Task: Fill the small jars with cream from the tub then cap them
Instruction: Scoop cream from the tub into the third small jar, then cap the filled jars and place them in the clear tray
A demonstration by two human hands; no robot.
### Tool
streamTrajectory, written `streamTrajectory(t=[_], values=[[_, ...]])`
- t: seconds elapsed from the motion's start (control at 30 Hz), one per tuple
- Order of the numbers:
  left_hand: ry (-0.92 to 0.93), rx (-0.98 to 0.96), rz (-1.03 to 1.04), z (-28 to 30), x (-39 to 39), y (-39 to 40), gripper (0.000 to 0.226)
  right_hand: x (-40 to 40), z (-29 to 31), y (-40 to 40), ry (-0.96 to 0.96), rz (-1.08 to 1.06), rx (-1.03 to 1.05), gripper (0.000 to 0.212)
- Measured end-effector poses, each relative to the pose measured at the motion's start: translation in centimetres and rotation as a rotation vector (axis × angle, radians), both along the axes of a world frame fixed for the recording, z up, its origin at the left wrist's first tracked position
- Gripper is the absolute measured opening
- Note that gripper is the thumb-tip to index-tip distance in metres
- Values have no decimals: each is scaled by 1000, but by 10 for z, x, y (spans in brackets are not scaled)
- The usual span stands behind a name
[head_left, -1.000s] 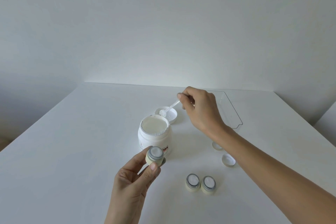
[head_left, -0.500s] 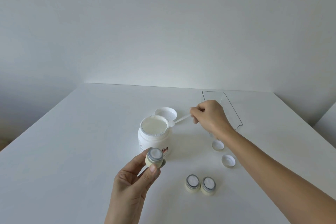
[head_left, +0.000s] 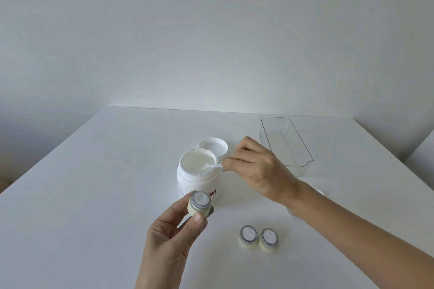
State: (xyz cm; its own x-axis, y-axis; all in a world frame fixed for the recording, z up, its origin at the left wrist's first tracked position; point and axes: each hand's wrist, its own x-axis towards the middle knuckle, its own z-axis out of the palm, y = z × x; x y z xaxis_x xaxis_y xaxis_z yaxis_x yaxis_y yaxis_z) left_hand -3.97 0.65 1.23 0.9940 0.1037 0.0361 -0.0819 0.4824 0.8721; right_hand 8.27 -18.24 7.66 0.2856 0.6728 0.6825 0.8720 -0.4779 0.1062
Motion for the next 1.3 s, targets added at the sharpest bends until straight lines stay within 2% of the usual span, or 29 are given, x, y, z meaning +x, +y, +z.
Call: streamTrajectory(t=[0.17,0.3,0.37,0.43,0.53,0.67,0.77,0.9,0.97,1.07,1.13,1.2,1.3], values=[[-14,10,-11,2,-1,2,36,-3,14,-14,-48,15,-44,29],[-12,2,-11,1,0,2,40,-5,20,-23,-68,29,-44,30],[-10,0,-13,1,0,1,41,-4,20,-28,-96,19,-3,24],[-6,9,-12,1,0,1,44,-1,18,-31,-65,-20,130,15],[-5,12,-19,1,0,0,39,10,10,-27,62,-188,421,9],[25,4,-31,0,0,-6,39,35,-12,-14,350,-358,669,6],[49,-15,-34,-1,-1,-7,39,57,-31,-1,509,-449,589,11],[71,-25,-22,3,-5,-6,45,77,-50,13,607,-517,465,23],[70,-36,-19,2,-4,-5,33,81,-55,15,661,-535,409,23],[67,-28,-31,-3,-2,-7,36,76,-53,15,758,-522,311,16],[60,-29,-28,-2,-2,-10,33,65,-43,10,816,-529,280,32],[46,-33,-41,-1,-2,-14,29,48,-31,-3,800,-505,331,35],[44,-44,-42,-4,-2,-19,31,10,-14,-39,706,-520,390,23]])
